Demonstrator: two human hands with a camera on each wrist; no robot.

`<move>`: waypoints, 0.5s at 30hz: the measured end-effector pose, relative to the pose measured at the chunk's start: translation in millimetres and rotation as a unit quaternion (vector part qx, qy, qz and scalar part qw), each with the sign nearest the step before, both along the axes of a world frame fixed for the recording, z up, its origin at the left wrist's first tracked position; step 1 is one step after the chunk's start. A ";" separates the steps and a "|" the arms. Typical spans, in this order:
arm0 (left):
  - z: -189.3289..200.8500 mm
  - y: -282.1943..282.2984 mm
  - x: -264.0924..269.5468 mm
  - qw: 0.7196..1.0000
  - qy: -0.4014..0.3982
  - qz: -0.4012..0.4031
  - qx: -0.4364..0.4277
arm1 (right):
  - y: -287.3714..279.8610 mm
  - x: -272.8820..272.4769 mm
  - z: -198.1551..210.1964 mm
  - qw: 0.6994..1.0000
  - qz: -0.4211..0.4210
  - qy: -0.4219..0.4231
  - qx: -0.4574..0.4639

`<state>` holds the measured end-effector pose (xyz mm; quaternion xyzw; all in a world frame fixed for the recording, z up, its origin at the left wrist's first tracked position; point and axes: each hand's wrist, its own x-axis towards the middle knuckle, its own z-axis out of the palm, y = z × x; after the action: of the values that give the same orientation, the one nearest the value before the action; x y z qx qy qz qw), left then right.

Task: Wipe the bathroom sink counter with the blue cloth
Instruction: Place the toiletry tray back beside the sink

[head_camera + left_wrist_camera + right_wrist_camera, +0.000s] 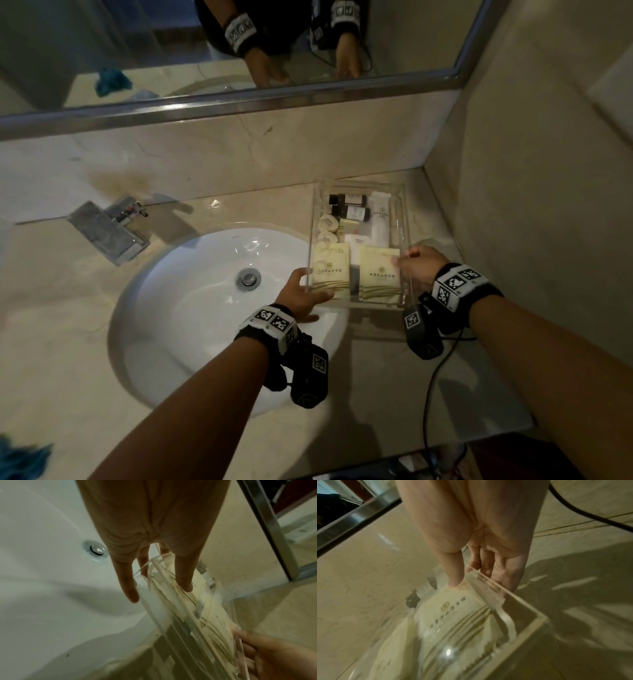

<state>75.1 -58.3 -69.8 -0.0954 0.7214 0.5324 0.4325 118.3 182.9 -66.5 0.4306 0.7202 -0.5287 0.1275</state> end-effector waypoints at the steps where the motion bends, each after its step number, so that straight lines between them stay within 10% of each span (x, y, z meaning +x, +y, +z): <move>1: -0.7 0.1 -0.2 1.000 -0.002 0.015 0.011 | -2.0 3.5 2.4 1.000 -0.002 -0.001 0.002; 15: -0.4 2.7 -51.9 0.999 0.043 -0.026 -0.019 | -25.7 35.4 1.6 0.998 -0.021 -0.027 -0.048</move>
<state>23.2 -55.6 -70.2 -0.0622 0.7518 0.5106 0.4125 153.7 157.1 -64.9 0.4531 0.6813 -0.5532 0.1565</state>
